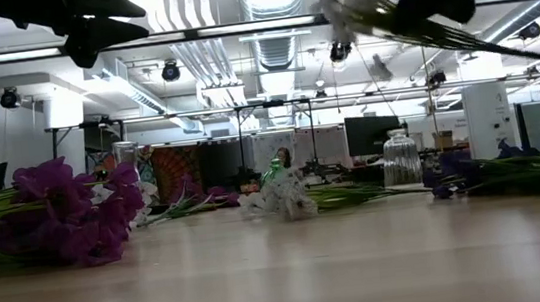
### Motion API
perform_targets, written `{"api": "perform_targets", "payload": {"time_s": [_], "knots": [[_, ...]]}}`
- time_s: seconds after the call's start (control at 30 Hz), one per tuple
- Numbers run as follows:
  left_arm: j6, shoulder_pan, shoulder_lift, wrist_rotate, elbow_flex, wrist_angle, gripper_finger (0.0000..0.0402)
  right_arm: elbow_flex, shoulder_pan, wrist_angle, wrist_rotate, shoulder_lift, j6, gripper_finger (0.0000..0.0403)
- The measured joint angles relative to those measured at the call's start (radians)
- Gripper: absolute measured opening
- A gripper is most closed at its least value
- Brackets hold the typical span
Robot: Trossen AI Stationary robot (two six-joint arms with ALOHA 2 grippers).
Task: Sort flowers into vase by color
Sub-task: Put the bottom right white flowers into the right transparent flower vase
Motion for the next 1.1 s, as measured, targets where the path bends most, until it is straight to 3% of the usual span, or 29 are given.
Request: {"api": "perform_targets", "payload": {"time_s": [0.23, 0.43, 0.57, 0.7, 1.1], "knots": [[0.010, 0.000, 0.002, 0.000, 0.000, 0.017, 0.0165, -0.025, -0.007, 0.362, 0.158, -0.030, -0.354, 0.0028], [0.021, 0.000, 0.003, 0.000, 0.000, 0.045, 0.0165, -0.076, -0.069, 0.779, 0.165, -0.027, -0.711, 0.0028], [0.021, 0.000, 0.005, 0.000, 0.000, 0.053, 0.0165, -0.141, -0.143, 0.991, 0.159, -0.038, -0.855, 0.0028], [0.021, 0.000, 0.007, 0.000, 0.000, 0.054, 0.0165, -0.198, -0.248, 1.108, 0.160, -0.061, -0.887, 0.0028], [0.022, 0.000, 0.020, 0.000, 0.000, 0.061, 0.0165, -0.291, -0.548, 1.135, 0.159, -0.147, -0.742, 0.0028]]}}
